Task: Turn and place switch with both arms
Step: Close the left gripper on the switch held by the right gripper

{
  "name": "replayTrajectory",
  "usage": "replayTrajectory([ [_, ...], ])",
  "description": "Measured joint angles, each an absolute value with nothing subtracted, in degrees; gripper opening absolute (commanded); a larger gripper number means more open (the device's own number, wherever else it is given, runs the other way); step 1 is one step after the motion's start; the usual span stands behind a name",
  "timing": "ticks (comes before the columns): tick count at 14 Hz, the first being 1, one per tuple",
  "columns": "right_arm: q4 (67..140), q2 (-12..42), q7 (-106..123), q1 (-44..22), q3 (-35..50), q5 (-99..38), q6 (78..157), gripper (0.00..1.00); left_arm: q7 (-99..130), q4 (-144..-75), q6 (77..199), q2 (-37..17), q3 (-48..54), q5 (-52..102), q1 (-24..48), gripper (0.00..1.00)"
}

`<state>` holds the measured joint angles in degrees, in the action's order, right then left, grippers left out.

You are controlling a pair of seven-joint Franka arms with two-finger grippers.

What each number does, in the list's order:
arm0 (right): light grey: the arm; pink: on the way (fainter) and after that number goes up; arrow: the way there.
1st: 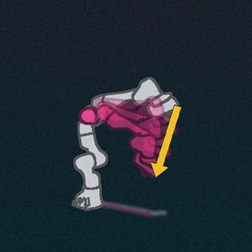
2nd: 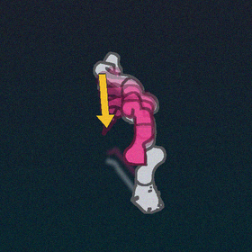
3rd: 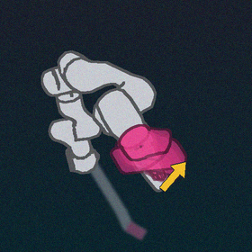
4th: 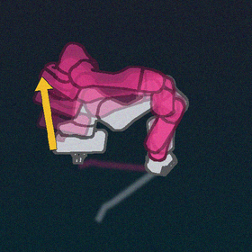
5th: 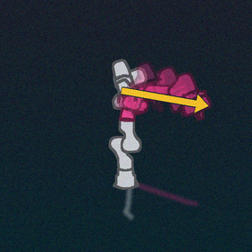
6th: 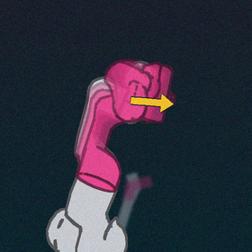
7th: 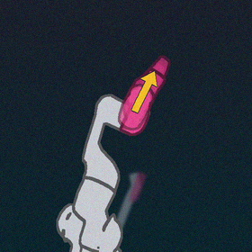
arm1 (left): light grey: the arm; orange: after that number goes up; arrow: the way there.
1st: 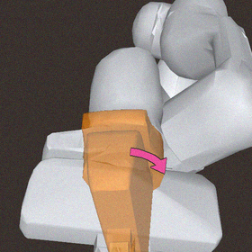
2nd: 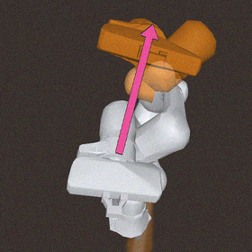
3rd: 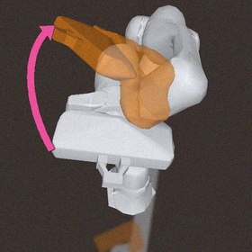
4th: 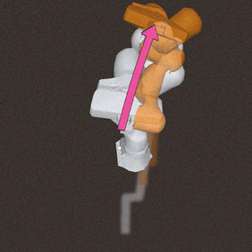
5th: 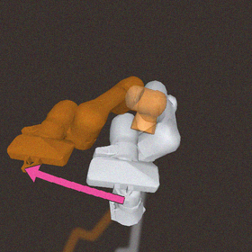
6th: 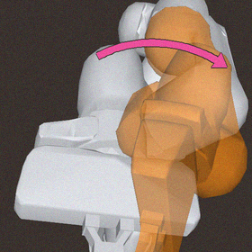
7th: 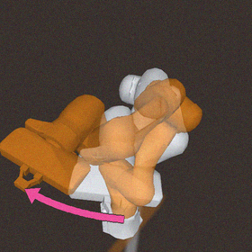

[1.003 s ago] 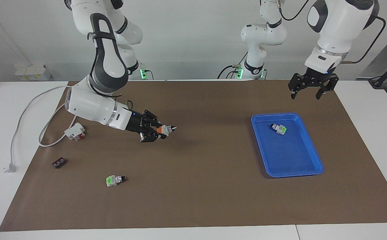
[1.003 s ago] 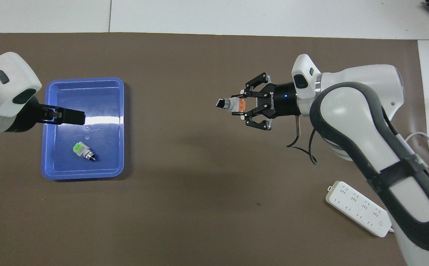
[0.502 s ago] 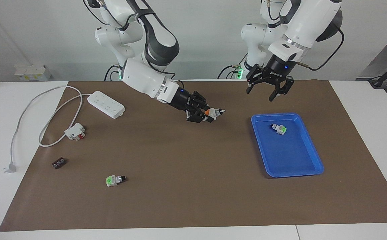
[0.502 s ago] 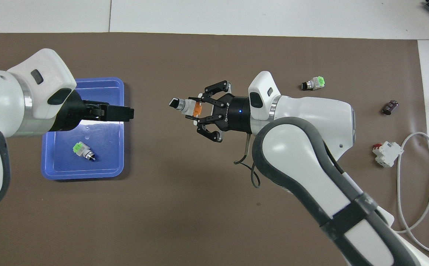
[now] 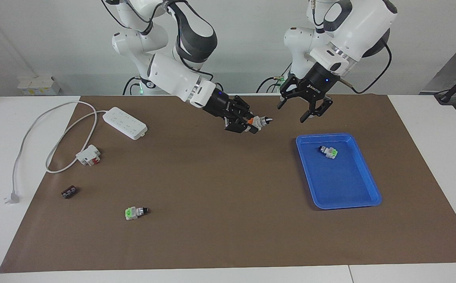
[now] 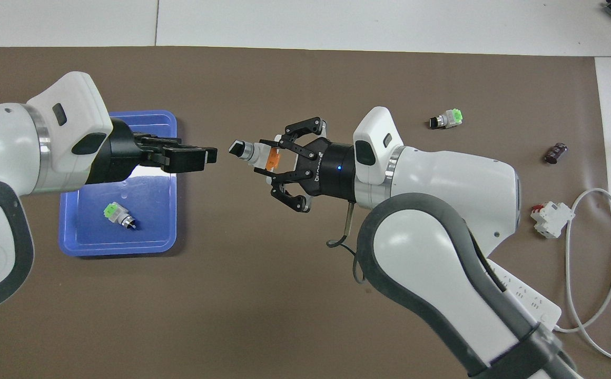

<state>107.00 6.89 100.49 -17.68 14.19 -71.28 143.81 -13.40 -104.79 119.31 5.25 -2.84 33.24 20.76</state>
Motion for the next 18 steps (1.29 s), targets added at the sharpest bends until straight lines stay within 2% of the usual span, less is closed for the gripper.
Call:
replayTrajectory([
  [3, 108.6, 5.8, 100.5, -17.7, 14.2, -71.3, 142.3, 0.00, -17.5, -104.8, 119.9, 5.2, -2.9, 38.8, 20.7, 0.43],
  [10, 110.6, 4.0, 100.6, -17.5, 13.6, -71.2, 139.8, 0.00, -24.5, -105.0, 119.7, 3.2, -2.9, 45.4, 20.7, 0.42],
  [18, 111.4, 3.4, 100.6, -16.8, 13.4, -70.5, 138.5, 0.00, -31.8, -105.0, 112.7, 3.1, -3.3, 47.8, 20.1, 0.40],
])
